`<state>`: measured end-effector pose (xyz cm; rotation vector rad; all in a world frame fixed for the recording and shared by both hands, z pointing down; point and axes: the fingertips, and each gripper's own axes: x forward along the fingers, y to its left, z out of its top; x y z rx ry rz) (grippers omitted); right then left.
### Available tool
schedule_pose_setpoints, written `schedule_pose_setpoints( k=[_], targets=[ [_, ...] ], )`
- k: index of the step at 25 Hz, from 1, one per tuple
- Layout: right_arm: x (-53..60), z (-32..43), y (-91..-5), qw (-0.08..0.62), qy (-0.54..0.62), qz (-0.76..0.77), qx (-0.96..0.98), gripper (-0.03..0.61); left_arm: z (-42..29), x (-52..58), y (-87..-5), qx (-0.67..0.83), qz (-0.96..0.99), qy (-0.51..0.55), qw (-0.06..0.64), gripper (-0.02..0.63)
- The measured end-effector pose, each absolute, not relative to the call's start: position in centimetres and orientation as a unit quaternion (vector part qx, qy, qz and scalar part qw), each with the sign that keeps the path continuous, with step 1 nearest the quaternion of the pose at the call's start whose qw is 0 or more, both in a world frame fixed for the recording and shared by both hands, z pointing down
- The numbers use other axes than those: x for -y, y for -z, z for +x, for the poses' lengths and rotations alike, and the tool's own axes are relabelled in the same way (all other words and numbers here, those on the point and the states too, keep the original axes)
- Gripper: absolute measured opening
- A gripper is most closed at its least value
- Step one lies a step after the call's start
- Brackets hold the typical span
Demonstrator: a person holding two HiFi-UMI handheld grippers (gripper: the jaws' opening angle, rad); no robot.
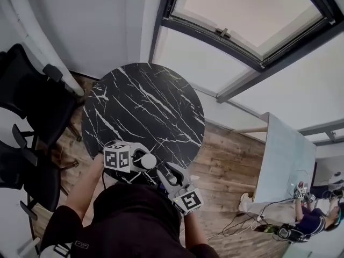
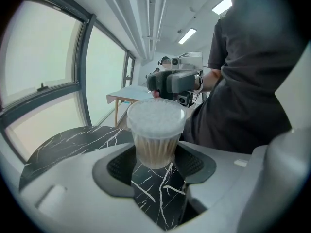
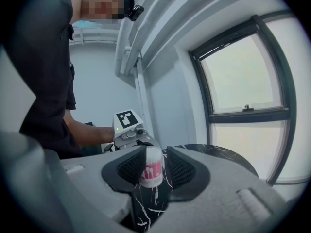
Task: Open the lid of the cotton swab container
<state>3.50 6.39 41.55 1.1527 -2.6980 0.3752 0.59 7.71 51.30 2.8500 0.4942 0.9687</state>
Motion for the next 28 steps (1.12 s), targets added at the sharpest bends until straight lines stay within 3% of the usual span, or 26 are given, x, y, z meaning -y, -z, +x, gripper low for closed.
schedule_pose_setpoints(
  k=[5,28],
  targets=[
    [-7.0,1.9,-41.3,0.121,-0.124,0.341,0.924,0.204,1.1,-8.3,-50.8,-0.197,0.929,-0.312,0.036,0.258],
    [-9.4,-0.4,-41.3,0.162,-0.100,0.243,0.951,0.250,2.0,-12.0,-49.5,-0.279,0.906,-0.318,-0.002,0.256]
  ],
)
